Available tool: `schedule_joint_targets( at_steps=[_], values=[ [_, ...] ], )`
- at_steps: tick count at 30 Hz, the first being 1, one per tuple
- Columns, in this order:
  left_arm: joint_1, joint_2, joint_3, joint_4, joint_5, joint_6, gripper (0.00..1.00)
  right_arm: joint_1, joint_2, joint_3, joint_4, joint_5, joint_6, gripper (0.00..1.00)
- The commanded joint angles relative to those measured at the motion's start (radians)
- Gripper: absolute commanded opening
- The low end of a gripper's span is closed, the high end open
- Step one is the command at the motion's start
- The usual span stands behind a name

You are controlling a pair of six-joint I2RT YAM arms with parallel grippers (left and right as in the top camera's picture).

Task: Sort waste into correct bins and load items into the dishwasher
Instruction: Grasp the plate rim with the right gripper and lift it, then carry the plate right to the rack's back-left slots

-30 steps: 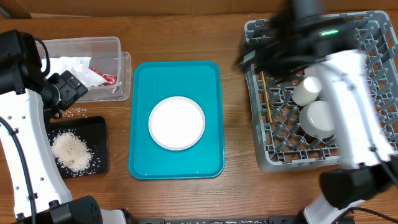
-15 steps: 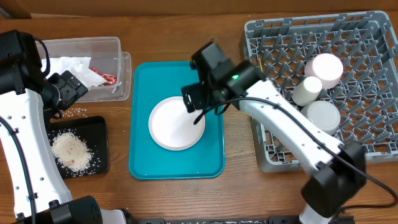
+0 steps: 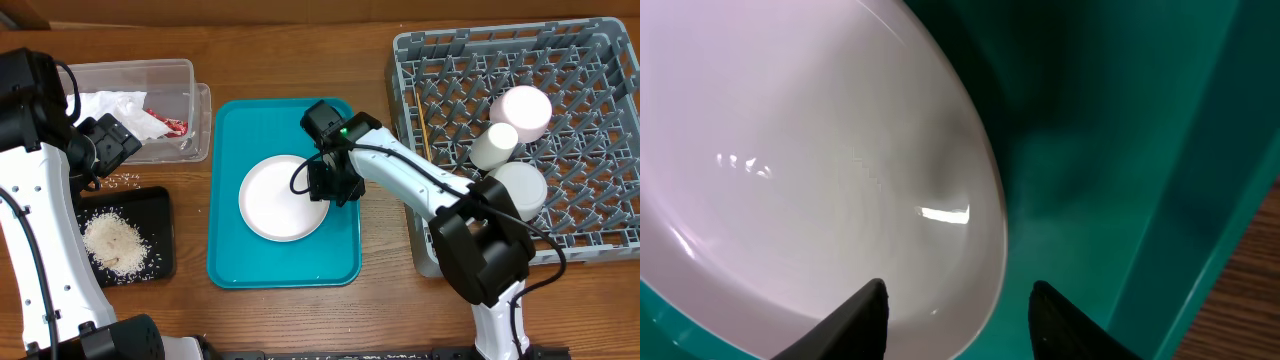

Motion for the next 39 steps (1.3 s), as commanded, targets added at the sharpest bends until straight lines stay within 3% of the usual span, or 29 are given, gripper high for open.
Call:
schedule_joint_targets(
  at_steps=[1, 14, 17, 21, 32, 39],
  values=[
    [0.005, 0.005, 0.007, -0.002, 0.005, -0.014, 1.00, 0.009, 0.002, -0.001, 0.005, -0.010, 0.042, 0.47],
    [0.005, 0.005, 0.007, -0.002, 0.005, -0.014, 1.00, 0.023, 0.017, -0.062, 0.045, -0.002, 0.083, 0.45],
    [0.005, 0.005, 0.007, -0.002, 0.005, -0.014, 1.00, 0.023, 0.018, -0.062, 0.047, 0.000, 0.083, 0.34],
    [0.005, 0.005, 0.007, -0.002, 0.005, -0.014, 1.00, 0.023, 0.018, -0.061, 0.045, -0.004, 0.087, 0.04],
    [0.005, 0.005, 0.007, -0.002, 0.005, -0.014, 1.00, -0.108, -0.051, 0.163, -0.172, 0.011, 0.044, 0.04],
    [0.005, 0.005, 0.007, -0.002, 0.005, -0.014, 1.00, -0.291, -0.164, 0.435, -0.397, 0.245, -0.019, 0.04]
  ],
)
